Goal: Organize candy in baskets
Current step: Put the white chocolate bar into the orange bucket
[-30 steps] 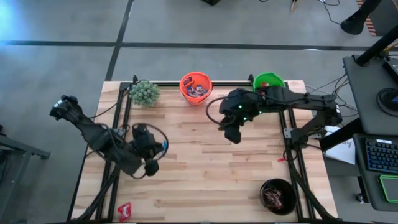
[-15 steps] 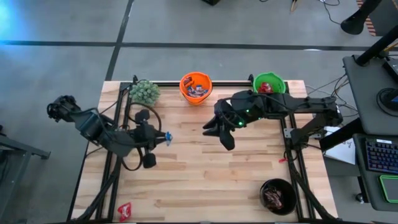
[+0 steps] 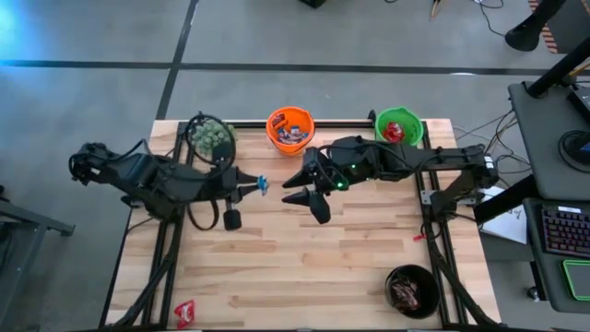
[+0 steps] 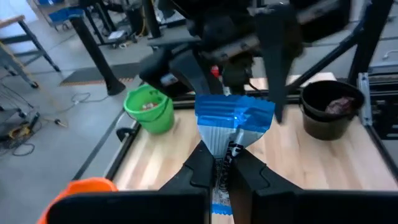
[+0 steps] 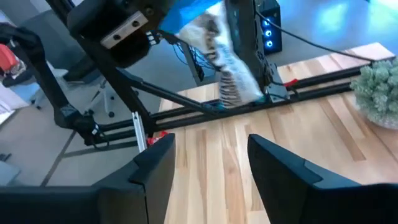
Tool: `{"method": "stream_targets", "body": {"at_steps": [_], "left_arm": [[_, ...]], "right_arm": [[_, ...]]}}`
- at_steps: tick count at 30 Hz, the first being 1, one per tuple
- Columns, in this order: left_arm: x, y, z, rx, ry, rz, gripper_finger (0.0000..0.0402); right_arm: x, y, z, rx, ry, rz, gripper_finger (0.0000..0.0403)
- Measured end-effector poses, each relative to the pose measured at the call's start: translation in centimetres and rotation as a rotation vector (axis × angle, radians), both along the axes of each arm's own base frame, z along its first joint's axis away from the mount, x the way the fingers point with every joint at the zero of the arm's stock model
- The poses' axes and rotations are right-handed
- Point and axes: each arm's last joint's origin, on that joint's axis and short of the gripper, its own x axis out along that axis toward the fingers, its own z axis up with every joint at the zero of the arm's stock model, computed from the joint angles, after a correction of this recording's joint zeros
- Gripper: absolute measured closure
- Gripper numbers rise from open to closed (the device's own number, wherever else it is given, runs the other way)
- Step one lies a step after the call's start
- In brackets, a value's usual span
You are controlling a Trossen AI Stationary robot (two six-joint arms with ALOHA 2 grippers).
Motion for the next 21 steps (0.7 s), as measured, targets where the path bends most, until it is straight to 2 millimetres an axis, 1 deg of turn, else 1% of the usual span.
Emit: {"method": "stream_targets", "body": {"at_steps": [3,6,11,17,21], "left_arm": [[0.6,0.7,0.1,0.005,-0.004,-0.022,0.04],[0.9,1.3,0.1,-0.025,-0.005,-0.075,0.04],[1.5,2.0,0.5,-0.02,-0.039,-0.112,0.04],[1.8,2.8,0.8,-0.031,-0.067,-0.182,0.04],[2.2,3.5,0.8,-0.042,-0.079,-0.197,0.04]], "right_arm": [[0.1,0.0,0.0,-0.028,-0.008,0.009,0.0207],[0.3,0.0,0.0,-0.06,-0.033,0.016,0.0207],[0.4,-0.3,0.0,-0.14,-0.044,-0.061,0.0206],[0.5,-0.3,0.1,-0.214,-0.066,-0.043,0.0206],[0.7,-0.6,0.4,-0.242,-0.106,-0.113,0.0206]]}}
